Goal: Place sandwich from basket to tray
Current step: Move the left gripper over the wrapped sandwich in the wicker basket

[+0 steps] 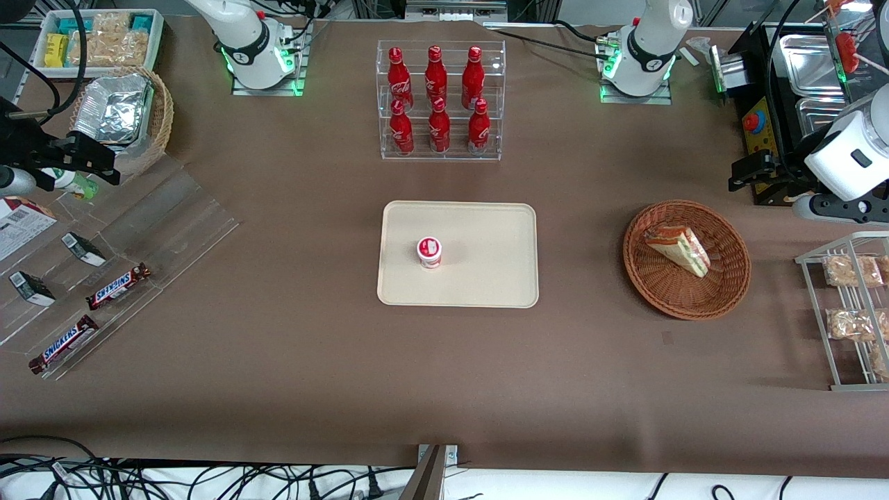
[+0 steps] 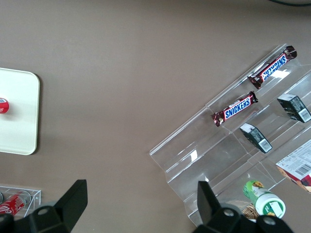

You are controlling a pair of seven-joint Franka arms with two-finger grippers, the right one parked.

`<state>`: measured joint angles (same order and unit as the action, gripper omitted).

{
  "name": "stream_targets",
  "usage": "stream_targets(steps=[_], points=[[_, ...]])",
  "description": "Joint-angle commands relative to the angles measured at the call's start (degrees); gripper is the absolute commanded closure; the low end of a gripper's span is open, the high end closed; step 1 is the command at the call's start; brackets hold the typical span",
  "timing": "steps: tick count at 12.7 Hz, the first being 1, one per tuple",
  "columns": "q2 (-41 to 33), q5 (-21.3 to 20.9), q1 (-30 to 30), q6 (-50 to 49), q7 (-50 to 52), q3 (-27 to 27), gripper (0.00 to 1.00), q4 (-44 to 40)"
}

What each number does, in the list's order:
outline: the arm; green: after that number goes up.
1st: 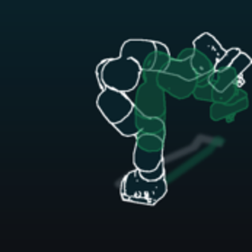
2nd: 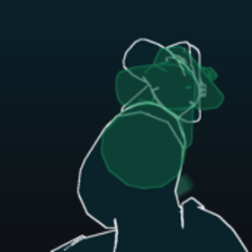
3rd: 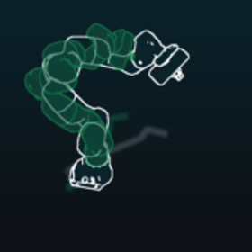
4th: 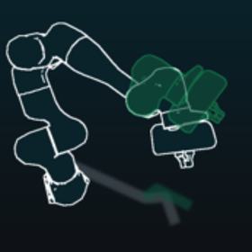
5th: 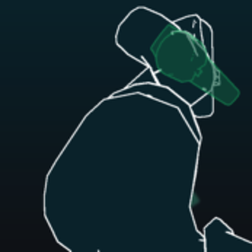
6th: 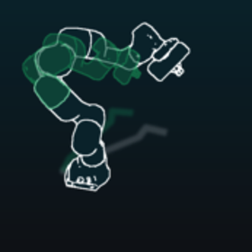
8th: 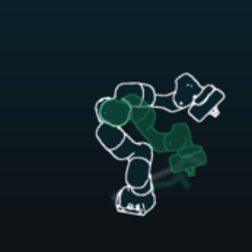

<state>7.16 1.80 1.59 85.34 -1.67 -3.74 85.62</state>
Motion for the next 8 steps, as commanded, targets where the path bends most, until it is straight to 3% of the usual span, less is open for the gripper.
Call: stream_targets(steps=[1, 5, 8], points=[[0.84, -1.18, 0.17, 0.6, -1.4, -0.12, 0.0, -1.86], [1.8, -1.36, 0.25, 2.19, 0.44, 0.32, 0.0, -0.81], [1.63, -1.71, 0.25, 8.33, 9.73, 0.49, 0.0, 5.5]])
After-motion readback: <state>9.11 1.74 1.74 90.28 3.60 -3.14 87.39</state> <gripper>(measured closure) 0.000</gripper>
